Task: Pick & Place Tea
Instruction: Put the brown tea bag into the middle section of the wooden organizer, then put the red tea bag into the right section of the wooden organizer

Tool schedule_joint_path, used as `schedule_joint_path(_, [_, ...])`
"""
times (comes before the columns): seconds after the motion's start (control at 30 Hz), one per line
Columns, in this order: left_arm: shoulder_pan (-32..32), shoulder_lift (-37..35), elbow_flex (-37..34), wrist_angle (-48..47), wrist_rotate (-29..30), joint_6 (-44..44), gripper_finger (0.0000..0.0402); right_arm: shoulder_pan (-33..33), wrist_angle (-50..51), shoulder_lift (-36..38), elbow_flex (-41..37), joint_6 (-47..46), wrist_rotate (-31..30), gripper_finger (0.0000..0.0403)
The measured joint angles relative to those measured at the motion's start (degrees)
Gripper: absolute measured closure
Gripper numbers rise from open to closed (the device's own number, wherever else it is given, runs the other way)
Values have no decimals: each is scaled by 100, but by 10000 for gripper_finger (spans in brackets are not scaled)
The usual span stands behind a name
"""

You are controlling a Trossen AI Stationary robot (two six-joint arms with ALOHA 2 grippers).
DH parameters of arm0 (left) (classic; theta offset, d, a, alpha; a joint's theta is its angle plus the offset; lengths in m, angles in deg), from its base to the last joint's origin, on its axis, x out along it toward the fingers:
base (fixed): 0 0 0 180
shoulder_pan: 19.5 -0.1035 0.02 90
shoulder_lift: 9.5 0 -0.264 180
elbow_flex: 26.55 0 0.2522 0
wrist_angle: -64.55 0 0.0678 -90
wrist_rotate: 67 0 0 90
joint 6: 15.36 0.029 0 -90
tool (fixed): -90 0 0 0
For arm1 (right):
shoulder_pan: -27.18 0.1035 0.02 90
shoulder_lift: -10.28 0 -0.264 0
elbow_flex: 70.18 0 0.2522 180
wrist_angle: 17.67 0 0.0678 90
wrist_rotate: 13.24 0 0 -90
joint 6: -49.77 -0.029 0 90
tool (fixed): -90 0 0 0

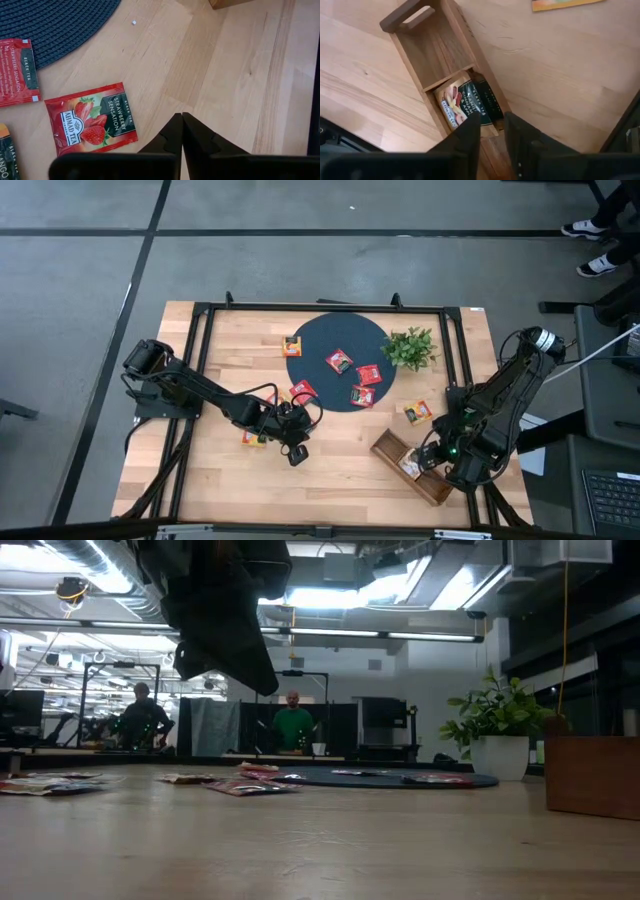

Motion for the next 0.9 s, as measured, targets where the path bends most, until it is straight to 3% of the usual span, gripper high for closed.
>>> schedule_joint_path(0.17, [0,0,0,0,-2,0,393,0,-2,0,0,9,0,281])
schedule_joint_path(0.43, [-1,0,0,0,-1,1,400,-122,-185,0,0,342,-11,279])
schedule_joint_path(0.9, [-418,-2,4,-233,-495,16,399,-1562,-1899,2,0,3170,-112,279])
